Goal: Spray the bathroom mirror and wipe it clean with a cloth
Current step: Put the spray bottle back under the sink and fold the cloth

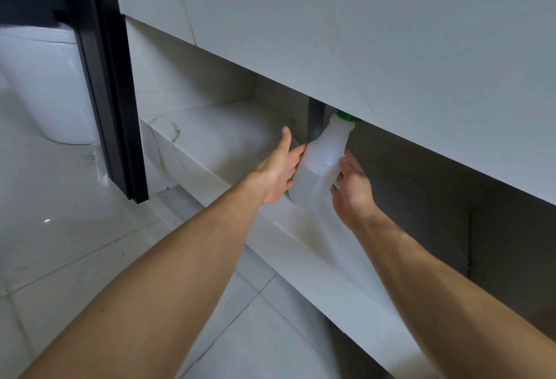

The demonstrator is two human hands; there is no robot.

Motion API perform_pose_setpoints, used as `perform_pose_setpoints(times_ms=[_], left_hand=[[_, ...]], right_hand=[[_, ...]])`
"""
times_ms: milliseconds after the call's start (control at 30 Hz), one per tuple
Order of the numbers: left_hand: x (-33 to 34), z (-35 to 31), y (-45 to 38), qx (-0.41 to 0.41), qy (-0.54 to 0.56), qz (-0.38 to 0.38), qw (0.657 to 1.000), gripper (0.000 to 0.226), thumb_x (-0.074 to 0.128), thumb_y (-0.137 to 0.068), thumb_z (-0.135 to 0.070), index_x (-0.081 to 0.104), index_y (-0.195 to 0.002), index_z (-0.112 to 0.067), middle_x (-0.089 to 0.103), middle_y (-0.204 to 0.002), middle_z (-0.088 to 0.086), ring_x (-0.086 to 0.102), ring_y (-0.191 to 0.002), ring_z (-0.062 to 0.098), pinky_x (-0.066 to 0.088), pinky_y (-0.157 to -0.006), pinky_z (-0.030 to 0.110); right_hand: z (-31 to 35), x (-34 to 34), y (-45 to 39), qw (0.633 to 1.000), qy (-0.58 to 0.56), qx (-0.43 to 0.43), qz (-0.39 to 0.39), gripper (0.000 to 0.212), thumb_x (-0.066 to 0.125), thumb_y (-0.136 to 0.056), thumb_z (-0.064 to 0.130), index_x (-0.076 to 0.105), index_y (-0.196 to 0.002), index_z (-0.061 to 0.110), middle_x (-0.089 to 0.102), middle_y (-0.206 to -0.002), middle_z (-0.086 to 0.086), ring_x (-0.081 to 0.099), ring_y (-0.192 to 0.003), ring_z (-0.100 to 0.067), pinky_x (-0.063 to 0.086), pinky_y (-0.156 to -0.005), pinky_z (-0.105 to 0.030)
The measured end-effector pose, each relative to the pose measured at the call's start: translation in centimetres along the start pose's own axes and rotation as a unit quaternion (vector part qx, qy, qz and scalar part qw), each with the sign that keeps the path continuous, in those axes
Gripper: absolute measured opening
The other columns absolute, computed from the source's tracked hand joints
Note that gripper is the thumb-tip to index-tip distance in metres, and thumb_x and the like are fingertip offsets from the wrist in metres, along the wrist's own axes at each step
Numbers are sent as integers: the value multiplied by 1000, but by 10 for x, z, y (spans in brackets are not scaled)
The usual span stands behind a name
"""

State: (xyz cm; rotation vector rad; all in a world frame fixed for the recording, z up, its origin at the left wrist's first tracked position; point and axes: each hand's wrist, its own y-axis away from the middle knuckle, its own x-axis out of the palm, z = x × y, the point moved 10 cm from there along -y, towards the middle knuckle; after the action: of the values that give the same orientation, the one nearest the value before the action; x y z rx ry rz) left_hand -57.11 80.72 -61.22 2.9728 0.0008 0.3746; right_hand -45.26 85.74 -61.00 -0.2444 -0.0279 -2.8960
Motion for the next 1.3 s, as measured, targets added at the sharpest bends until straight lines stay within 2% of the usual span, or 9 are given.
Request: perform_pose_setpoints(times_ms=[300, 433, 533, 633, 667, 767, 900, 1167, 1300], left_hand=[[-2, -3, -10, 3, -20, -3, 1000, 84, -5, -91, -77, 27, -156, -34, 33, -160, -13, 27, -150, 10, 14, -122, 37], [-7, 2, -13, 5, -14, 0, 1000, 84, -3, -91, -77, 26, -157, -35, 34, -160, -12, 28, -149, 10, 13, -126, 40], [-11, 8, -14, 7, -5, 4, 1000, 83, -3, -92, -77, 24, -158, -34, 32, -161, -12, 25, -151, 11, 9, -126, 44], [-11, 11, -13, 10, 6, 9, 1000, 83, -2, -92, -76, 25, -158, -34, 33, -161, -11, 26, -150, 11, 9, -126, 44], [-10, 11, -12, 11, 6, 11, 1000, 83, -2, -92, -76, 25, -158, -34, 33, -161, -10, 26, -150, 11, 10, -126, 44], [-9, 12, -12, 13, 1, 14, 1000, 82, -2, -93, -75, 25, -158, -34, 33, -161, -10, 25, -151, 12, 10, -126, 44], [-8, 15, -11, 13, -11, 12, 1000, 80, -1, -93, -75, 24, -158, -36, 32, -162, -11, 24, -151, 11, 9, -127, 45], [-7, 17, -11, 18, -11, 9, 1000, 80, 1, -92, -77, 25, -157, -36, 34, -161, -11, 28, -150, 11, 12, -126, 42], [-4, 17, -14, 20, -9, 9, 1000, 83, 0, -91, -78, 26, -157, -34, 35, -160, -10, 29, -150, 12, 13, -126, 41]], right_hand=[[-8, -1, -1, 1000, -30, 1, -1, 45, 38, -106, 26, 42, -151, 32, 48, -153, 8, 38, -145, -16, 25, -123, -47], [-11, 0, 4, 1000, -23, 0, 2, 43, 34, -107, 21, 42, -150, 24, 52, -147, 9, 42, -140, -12, 27, -122, -39], [-18, -3, 7, 1000, -19, 1, -11, 38, 33, -108, 20, 50, -143, 19, 58, -132, 10, 51, -126, -10, 36, -110, -27], [-25, -8, 13, 999, -38, 8, -33, 29, 35, -108, 14, 62, -117, 20, 67, -107, 12, 64, -99, -5, 51, -81, -16], [-26, -9, 15, 998, -45, 9, -38, 29, 35, -108, 14, 62, -119, 18, 67, -107, 11, 66, -95, -4, 52, -76, -15], [-24, -9, 21, 998, -51, 11, -41, 36, 36, -108, 14, 55, -138, 9, 64, -119, 5, 64, -101, -8, 51, -79, -17], [-23, -7, 25, 998, -42, 15, -42, 34, 36, -108, 17, 56, -136, 14, 65, -116, 8, 64, -94, -3, 51, -71, -14], [-19, -6, 34, 997, -46, 21, -56, 38, 35, -109, 18, 55, -140, 10, 60, -128, 5, 55, -124, -16, 41, -109, -29], [-19, -8, 37, 996, -48, 25, -68, 39, 35, -108, 18, 52, -143, 10, 55, -146, -1, 49, -137, -19, 34, -119, -33]])
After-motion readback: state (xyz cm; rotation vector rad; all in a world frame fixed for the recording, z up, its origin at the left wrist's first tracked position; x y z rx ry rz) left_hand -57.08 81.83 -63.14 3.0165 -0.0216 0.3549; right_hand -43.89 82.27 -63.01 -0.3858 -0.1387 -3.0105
